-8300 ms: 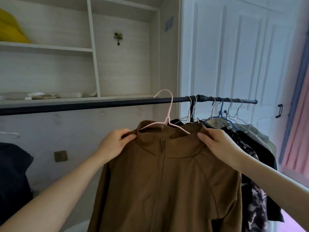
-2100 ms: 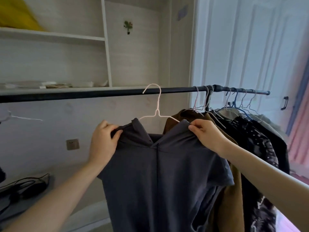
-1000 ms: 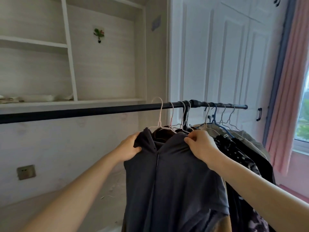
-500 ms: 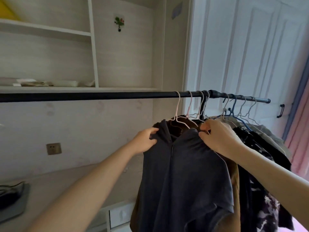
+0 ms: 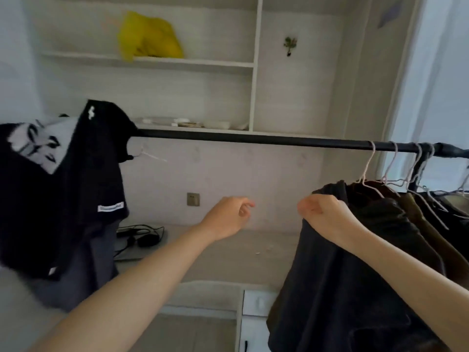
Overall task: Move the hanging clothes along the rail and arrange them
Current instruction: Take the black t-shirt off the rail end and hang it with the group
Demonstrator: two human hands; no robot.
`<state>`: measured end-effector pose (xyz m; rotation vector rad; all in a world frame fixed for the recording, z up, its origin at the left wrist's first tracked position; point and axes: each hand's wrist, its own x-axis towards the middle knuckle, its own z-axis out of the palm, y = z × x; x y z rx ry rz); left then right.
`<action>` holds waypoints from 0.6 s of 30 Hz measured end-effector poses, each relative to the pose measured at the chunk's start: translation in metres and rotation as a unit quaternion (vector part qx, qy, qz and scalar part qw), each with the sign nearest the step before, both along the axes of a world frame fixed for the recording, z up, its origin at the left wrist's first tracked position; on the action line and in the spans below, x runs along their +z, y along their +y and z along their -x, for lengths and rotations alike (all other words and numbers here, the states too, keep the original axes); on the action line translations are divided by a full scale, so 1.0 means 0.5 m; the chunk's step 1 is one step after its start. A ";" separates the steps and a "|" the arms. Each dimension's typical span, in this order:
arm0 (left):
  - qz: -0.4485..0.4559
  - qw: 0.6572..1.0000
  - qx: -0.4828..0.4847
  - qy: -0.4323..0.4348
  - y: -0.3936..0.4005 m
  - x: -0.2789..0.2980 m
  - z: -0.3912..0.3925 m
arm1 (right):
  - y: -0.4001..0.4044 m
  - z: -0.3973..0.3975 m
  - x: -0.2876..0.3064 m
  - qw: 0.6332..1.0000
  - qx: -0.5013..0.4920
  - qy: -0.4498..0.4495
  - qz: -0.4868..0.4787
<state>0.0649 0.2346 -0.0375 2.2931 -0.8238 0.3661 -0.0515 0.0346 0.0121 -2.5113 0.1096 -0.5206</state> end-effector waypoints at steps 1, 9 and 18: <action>0.005 1.000 0.018 -0.005 0.042 0.008 0.005 | 0.027 -0.014 0.000 1.000 0.017 0.006 -0.016; 0.061 0.983 0.154 -0.075 0.311 0.088 0.036 | 0.243 -0.094 0.022 0.988 0.150 0.011 -0.036; 0.114 0.952 0.230 -0.169 0.561 0.177 -0.026 | 0.481 -0.179 0.116 0.974 0.225 -0.003 -0.023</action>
